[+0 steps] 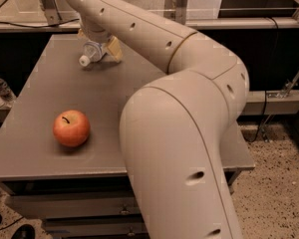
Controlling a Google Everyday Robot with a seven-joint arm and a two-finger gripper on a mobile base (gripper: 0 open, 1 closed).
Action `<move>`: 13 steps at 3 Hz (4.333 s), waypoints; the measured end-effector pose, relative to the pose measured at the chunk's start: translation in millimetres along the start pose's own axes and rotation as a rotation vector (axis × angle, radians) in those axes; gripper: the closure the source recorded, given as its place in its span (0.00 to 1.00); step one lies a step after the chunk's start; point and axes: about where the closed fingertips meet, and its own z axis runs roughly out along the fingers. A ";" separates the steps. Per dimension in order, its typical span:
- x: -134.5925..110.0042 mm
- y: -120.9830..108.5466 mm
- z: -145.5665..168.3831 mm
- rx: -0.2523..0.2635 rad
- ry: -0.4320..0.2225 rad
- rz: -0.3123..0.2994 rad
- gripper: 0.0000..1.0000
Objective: Move blue plastic bottle near apple
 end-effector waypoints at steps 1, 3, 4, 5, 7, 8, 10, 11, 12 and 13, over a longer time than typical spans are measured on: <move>-0.8 -0.3 0.7 -0.013 0.009 -0.032 0.41; 9.2 5.2 -14.2 -0.004 0.020 -0.007 0.88; 13.0 14.2 -45.5 0.037 -0.008 0.044 1.00; 8.4 47.5 -90.0 0.069 -0.062 0.090 1.00; -2.8 48.5 -95.2 0.071 -0.058 0.033 1.00; -22.8 58.0 -106.7 0.052 -0.048 -0.059 1.00; -73.5 107.1 -125.1 -0.024 -0.065 -0.172 1.00; -104.9 130.5 -138.6 -0.025 -0.092 -0.176 1.00; -135.9 151.0 -153.3 -0.014 -0.127 -0.162 1.00; -162.6 172.0 -165.4 0.000 -0.159 -0.133 1.00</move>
Offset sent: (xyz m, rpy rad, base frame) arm -0.0012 -0.0088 0.0173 -0.0250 -0.0263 0.0042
